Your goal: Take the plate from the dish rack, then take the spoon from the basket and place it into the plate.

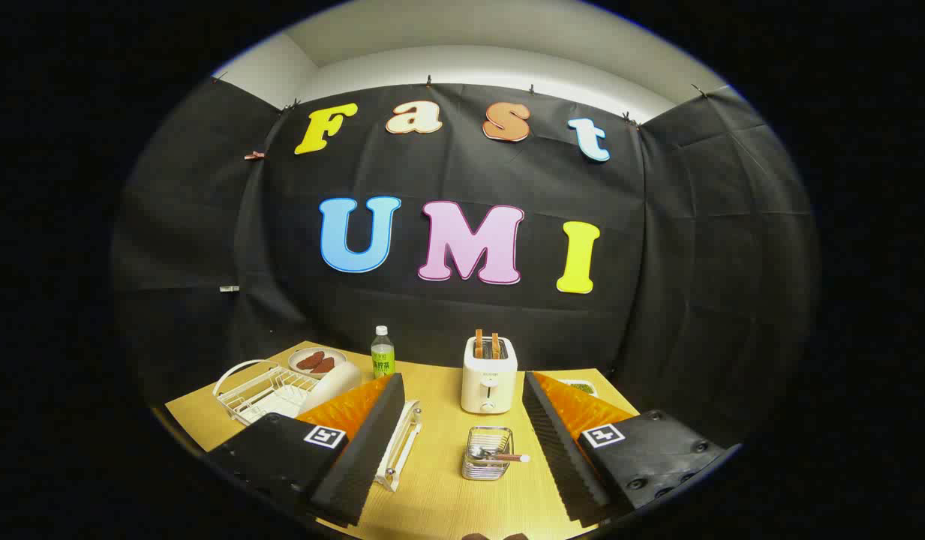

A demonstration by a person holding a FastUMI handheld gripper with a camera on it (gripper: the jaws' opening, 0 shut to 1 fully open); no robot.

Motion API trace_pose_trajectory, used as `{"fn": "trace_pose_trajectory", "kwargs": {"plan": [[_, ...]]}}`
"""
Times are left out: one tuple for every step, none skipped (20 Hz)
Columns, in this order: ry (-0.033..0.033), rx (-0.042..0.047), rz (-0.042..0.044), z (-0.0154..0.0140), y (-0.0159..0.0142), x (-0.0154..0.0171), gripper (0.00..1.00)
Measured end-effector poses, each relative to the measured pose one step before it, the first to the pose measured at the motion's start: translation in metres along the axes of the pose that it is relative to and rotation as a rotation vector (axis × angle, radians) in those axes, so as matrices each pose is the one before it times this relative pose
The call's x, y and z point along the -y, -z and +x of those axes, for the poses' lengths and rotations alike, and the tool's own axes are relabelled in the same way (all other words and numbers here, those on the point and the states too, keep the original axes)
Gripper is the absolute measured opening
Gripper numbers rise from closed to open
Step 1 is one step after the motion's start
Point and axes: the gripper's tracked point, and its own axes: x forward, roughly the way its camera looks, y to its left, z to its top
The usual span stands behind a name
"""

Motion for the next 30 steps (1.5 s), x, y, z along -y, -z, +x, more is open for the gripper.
{"fn": "trace_pose_trajectory", "kwargs": {"plan": [[0.00474,-0.00585,-0.00025,0.00018,0.00266,0.00169,0.98],[0.00352,-0.00366,0.00228,0.00054,0.00145,0.00122,0.98],[0.00220,-0.00641,0.00632,0.00054,0.00168,0.00111,0.98],[0.00076,-0.00735,0.00696,-0.00048,0.00229,0.00091,0.98],[0.00167,-0.00232,0.00398,-0.00018,0.00072,0.00157,0.98],[0.00240,0.00262,-0.00183,-0.00045,-0.00111,0.00156,0.98],[0.00264,0.00351,-0.00679,-0.00049,-0.00053,0.00141,0.98],[0.00119,0.00121,-0.00797,0.00035,0.00056,0.00185,0.98],[-0.00113,-0.00108,-0.00336,0.00029,0.00078,0.00021,0.98],[-0.00121,-0.00295,-0.00067,0.00019,0.00071,-0.00008,0.98],[-0.00105,-0.00436,0.00105,0.00066,0.00198,-0.00018,0.98],[-0.00064,-0.00318,0.00174,-0.00016,0.00006,-0.00051,0.98],[0.00175,-0.00251,0.00240,0.00070,0.00026,0.00021,0.98],[0.00133,-0.00360,0.00316,-0.00039,0.00091,-0.00029,0.98],[0.00024,-0.00214,0.00243,0.00036,0.00048,-0.00012,0.98],[0.00040,-0.00243,0.00151,0.00077,0.00116,-0.00022,0.98],[-0.00069,-0.00114,-0.00030,0.00000,0.00002,-0.00002,0.98],[-0.00151,-0.00145,-0.00126,-0.00106,0.00080,-0.00156,0.98],[-0.00215,-0.00172,-0.00094,0.00018,0.00020,-0.00052,0.98],[-0.00201,-0.00155,-0.00093,0.00029,0.00033,-0.00108,0.98],[-0.00268,-0.00179,-0.00076,0.00018,0.00058,-0.00073,0.98],[-0.00295,-0.00181,-0.00117,0.00041,0.00005,-0.00090,0.98],[-0.00256,-0.00132,-0.00169,0.00113,-0.00047,-0.00094,0.98],[-0.00291,-0.00138,-0.00046,0.00138,-0.00087,-0.00230,0.98],[-0.00379,0.00158,0.00145,0.00095,-0.00173,-0.00147,0.98],[-0.00633,0.00134,0.00190,0.00174,-0.00210,-0.00261,0.98],[-0.00840,0.00055,0.00073,0.00161,-0.00213,-0.00365,0.98],[-0.00838,-0.00294,-0.00034,0.00100,-0.00048,-0.00335,0.98],[-0.01052,-0.00032,-0.00254,0.00212,-0.00307,-0.00423,0.98],[-0.01115,-0.00077,-0.00539,0.00186,-0.00321,-0.00510,0.98]]}}
